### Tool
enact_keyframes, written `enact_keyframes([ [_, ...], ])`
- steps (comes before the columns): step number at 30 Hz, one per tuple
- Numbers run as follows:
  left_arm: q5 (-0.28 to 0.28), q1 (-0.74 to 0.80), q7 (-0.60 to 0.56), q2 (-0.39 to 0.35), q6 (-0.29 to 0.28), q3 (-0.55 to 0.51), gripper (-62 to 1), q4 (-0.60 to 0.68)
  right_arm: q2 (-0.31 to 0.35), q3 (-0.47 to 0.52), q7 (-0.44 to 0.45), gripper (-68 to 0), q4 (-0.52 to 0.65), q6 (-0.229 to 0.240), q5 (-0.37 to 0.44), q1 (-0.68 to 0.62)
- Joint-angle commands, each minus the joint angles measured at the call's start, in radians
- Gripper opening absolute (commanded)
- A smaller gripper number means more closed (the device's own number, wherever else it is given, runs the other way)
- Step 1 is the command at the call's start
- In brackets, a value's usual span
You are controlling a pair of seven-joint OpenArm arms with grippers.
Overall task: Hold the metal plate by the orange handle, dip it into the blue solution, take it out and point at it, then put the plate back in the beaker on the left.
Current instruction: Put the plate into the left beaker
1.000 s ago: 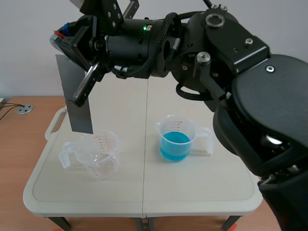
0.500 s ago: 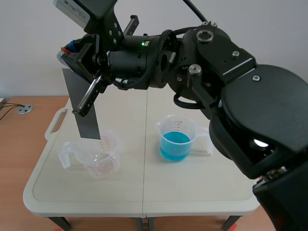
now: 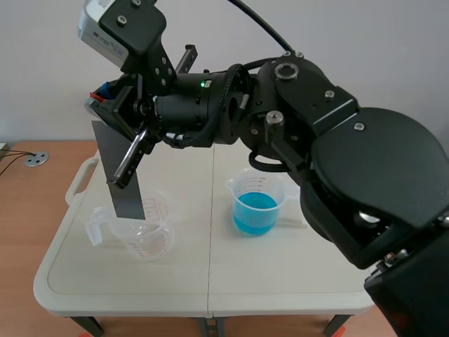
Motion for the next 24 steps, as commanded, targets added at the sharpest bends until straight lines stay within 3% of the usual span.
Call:
enact_keyframes([
  [1, -0.014, 0.013, -0.014, 0.000, 0.005, -0.009, -59.1, 0.011, -0.008, 0.002, 0.019, -66.4, -0.002, -0.003, 0.011, 0.014],
  [24, -0.014, 0.013, -0.014, 0.000, 0.005, -0.009, -59.1, 0.011, -0.011, -0.011, 0.090, -66.4, -0.172, 0.034, -0.002, 0.014],
])
